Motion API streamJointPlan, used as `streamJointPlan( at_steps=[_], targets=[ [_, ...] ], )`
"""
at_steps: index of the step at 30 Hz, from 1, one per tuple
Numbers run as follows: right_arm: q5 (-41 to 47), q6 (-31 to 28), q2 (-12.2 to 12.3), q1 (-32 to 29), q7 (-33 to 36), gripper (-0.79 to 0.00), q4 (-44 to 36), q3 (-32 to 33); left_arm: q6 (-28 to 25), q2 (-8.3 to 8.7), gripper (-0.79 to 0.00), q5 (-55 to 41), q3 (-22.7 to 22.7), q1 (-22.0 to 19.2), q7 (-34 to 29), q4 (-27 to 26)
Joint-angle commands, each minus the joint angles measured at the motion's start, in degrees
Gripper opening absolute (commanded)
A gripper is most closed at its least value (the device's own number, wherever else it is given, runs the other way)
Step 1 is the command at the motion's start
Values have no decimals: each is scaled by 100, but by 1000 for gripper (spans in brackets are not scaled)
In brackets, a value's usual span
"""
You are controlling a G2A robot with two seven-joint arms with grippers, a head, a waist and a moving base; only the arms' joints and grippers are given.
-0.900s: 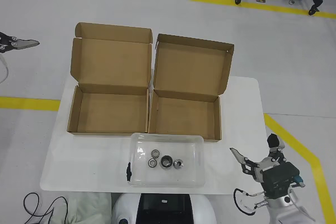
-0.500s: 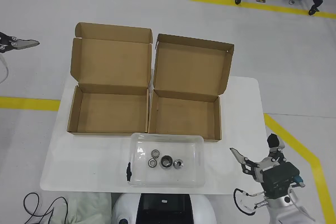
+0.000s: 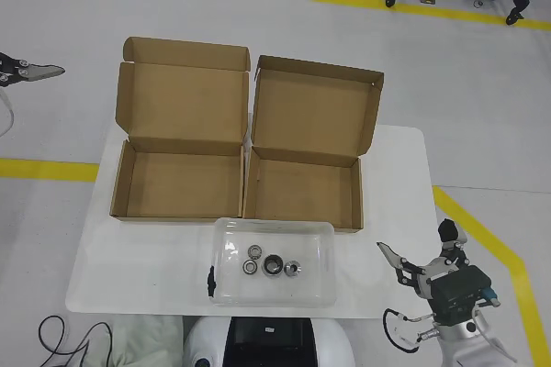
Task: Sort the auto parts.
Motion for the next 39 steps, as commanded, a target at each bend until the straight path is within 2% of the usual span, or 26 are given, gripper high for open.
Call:
streamJointPlan(
  at_steps=[1, 23, 30, 39],
  targets=[
    [0, 0, 0, 0, 0, -1, 0, 0, 0, 0, -1, 0, 0, 0, 0, 0],
    [-10, 1, 4, 56, 55, 0, 26, -11, 0, 0, 0, 0, 0, 0, 0, 0],
    [-214, -121, 34, 460, 617, 0, 121, -353, 0, 0, 0, 0, 0, 0, 0, 0],
    [-422, -990, 97, 1416, 1598, 0, 761, -1129, 0, 0, 0, 0, 0, 0, 0, 0]
  ],
)
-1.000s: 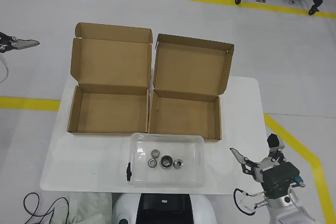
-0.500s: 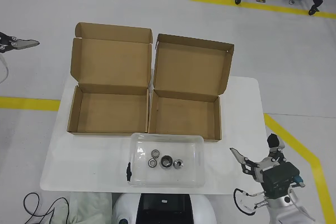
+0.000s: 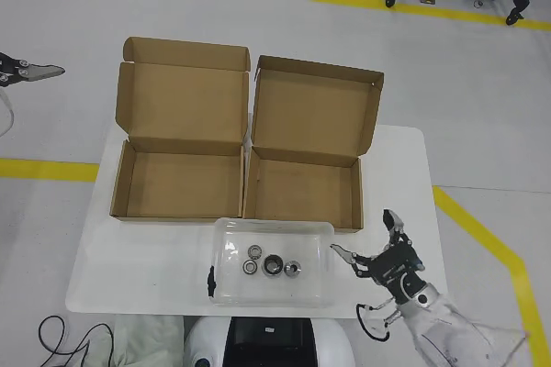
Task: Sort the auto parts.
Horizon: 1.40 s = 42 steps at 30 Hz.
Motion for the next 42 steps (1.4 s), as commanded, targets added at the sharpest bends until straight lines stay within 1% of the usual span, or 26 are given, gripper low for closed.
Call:
streamJointPlan(
  at_steps=[1, 10, 33, 37, 42],
  targets=[
    [21, -146, 12, 204, 217, 0, 173, -110, 0, 0, 0, 0, 0, 0, 0, 0],
    [339, -577, 46, 848, 776, 0, 900, -524, 0, 0, 0, 0, 0, 0, 0, 0],
    [346, -592, 47, 865, 766, 0, 905, -538, 0, 0, 0, 0, 0, 0, 0, 0],
    [435, -822, 60, 1195, 731, 0, 1169, -728, 0, 0, 0, 0, 0, 0, 0, 0],
    [447, -1423, 86, 1719, 674, 0, 1566, -1081, 0, 0, 0, 0, 0, 0, 0, 0]
  ],
)
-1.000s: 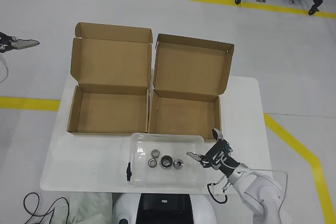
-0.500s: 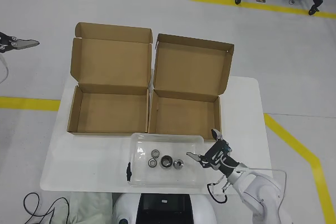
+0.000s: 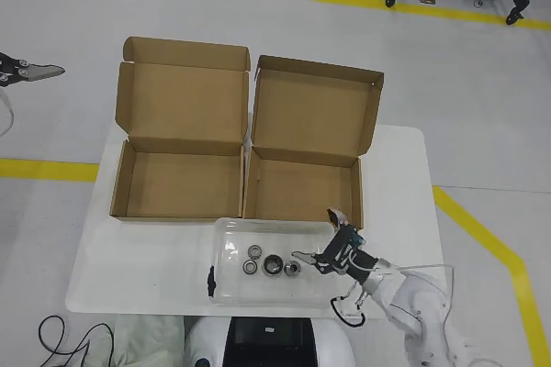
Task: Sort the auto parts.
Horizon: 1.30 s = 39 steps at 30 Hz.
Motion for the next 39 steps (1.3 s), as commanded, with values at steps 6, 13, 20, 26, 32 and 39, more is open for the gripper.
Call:
streamJointPlan(
  at_steps=[6, 13, 20, 26, 32, 39],
  targets=[
    [-39, -846, 44, 664, 328, 0, 467, -447, 0, 0, 0, 0, 0, 0, 0, 0],
    [-149, -1163, 80, 990, 423, -206, 551, -801, 0, 0, 0, 0, 0, 0, 0, 0],
    [-246, -1330, 118, 1131, 467, -222, 675, -1109, 0, 0, 0, 0, 0, 0, 0, 0],
    [-129, -1423, 152, 1248, 696, -289, 784, -1248, 0, 0, 0, 0, 0, 0, 0, 0],
    [132, -1363, 164, 1389, 1222, -262, 900, -1416, 0, 0, 0, 0, 0, 0, 0, 0],
    [350, -1240, 180, 1537, 1667, -252, 1055, -1593, 0, 0, 0, 0, 0, 0, 0, 0]
  ],
)
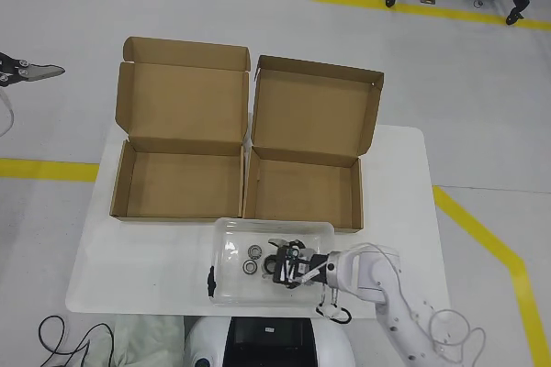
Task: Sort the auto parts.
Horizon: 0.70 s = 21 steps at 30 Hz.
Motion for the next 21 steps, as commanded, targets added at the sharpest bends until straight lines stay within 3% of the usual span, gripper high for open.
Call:
streamJointPlan(
  at_steps=[1, 6, 21],
  targets=[
    [63, 38, 3, 42, 199, -249, 55, -59, 0, 0, 0, 0, 0, 0, 0, 0],
    [271, 217, 7, 142, 724, -243, 121, -194, 0, 0, 0, 0, 0, 0, 0, 0],
    [583, 475, 46, 416, 1397, -256, 332, -523, 0, 0, 0, 0, 0, 0, 0, 0]
  ],
)
